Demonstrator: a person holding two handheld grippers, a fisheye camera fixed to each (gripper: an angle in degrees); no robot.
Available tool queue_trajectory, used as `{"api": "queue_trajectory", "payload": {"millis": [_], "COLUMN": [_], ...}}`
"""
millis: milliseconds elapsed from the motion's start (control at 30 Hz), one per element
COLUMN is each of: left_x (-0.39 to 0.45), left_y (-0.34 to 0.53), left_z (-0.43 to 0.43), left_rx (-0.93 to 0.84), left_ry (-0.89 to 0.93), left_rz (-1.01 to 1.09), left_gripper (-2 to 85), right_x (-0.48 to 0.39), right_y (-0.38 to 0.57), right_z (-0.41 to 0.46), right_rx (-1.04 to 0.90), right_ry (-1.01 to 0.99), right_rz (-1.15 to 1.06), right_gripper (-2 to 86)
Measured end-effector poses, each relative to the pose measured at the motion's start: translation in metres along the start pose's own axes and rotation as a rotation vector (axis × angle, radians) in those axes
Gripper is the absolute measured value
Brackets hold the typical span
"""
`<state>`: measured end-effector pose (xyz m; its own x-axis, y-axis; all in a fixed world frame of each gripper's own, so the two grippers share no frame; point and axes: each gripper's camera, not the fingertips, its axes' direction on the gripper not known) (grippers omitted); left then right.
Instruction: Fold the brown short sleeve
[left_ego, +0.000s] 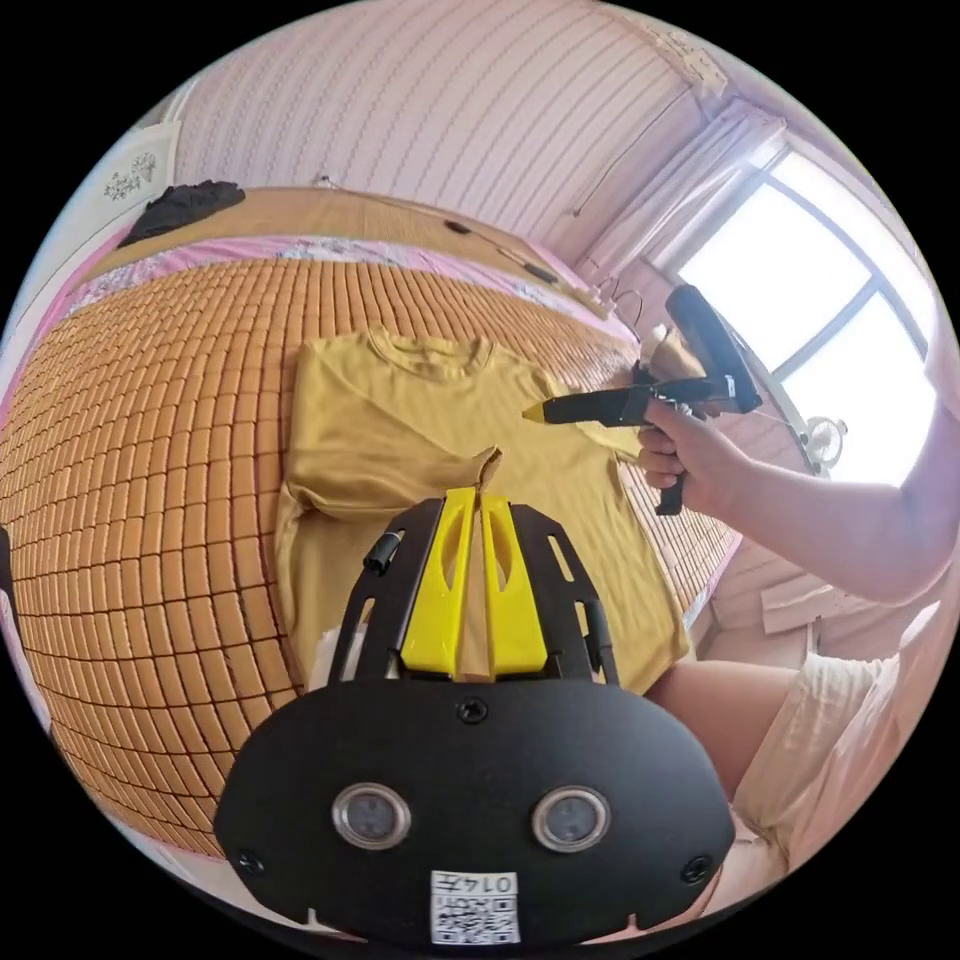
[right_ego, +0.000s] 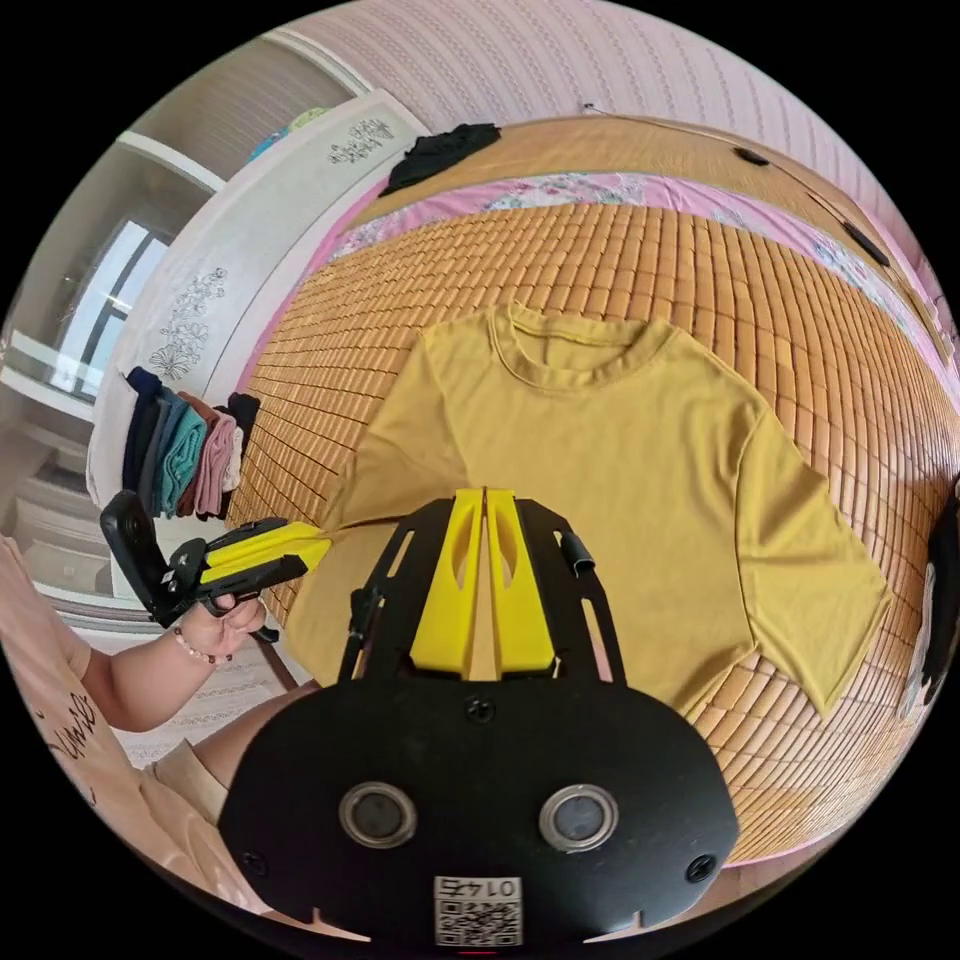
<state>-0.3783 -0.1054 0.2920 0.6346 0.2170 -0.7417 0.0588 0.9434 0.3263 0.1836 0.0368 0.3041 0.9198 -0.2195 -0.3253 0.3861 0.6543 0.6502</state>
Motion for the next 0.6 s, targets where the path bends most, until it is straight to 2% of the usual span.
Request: {"api": "queue_trajectory", "payload": {"millis": [100,300,500,600], "left_x": [0.008,0.013,0.024,0.036], "left_y": [0.0,-0.016,-0.032,-0.039], "left_z": [0.029,0.06,0.075,0.08], "left_rx": [-0.087,-0.124,-0.115,-0.084], "left_ry": [-0.008,-0.035,-0.047,-0.032], "left_rz": [-0.007,-0.022,0.015,0.085], "left_gripper": [-1.0,-1.0,-1.0,-0.9], "right_x": [0.02,0.036,0.041,0.045], "right_y": [0.016,0.025,0.032,0.041], "right_z": [0.009,0.038,0.042,0.014], "right_rx": [-0.034,-0.103,-0.124,-0.012], "right_ry": [-0.018,-0.061,-0.04,-0.025], "right_rz": [0.036,0.087,0.067,0.034], "right_gripper": [2.1,7.5,0.8,0.8]}}
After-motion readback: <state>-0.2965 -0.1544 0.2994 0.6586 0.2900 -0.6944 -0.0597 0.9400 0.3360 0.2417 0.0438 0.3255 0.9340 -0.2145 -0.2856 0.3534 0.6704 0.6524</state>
